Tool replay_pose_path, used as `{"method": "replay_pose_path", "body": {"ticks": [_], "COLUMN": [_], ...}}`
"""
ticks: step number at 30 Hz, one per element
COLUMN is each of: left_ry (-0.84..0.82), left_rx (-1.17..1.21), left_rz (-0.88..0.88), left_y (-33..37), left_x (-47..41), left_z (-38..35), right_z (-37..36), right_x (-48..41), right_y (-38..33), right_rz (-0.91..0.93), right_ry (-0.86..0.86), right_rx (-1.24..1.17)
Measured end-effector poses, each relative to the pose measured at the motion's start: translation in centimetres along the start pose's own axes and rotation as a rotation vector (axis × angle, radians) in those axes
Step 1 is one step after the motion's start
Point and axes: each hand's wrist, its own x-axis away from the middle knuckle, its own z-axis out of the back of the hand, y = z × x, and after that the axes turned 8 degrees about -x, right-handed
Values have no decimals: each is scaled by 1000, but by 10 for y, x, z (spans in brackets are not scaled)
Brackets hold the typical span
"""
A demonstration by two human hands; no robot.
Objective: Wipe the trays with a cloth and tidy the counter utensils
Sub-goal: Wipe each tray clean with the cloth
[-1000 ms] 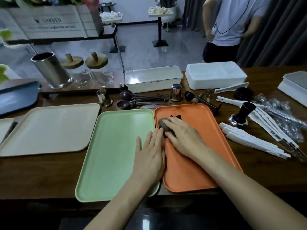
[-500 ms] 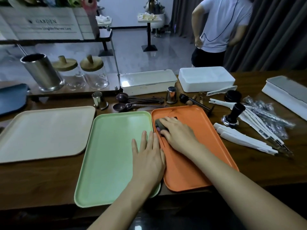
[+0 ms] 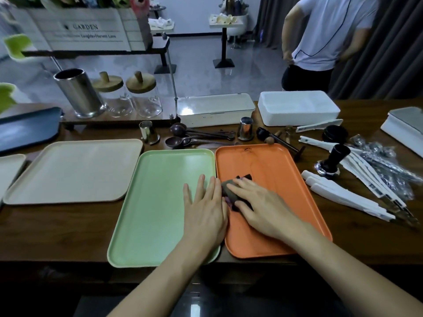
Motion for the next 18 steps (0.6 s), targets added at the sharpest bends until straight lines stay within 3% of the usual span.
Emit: {"method": "replay_pose_path", "body": {"ticks": [9,18], "left_ry": [-180,17], "left_rx": [22,-91], "left_rz": [-37,-86], "left_y": [2,2], "left_x": [24,26], "left_z": [21,9], "right_z": [2,3], "right_x": [19,-84], "right_y": [-12,7], "right_rz": [5,-72], "right_ry": [15,169], "right_rx": [42,152]}}
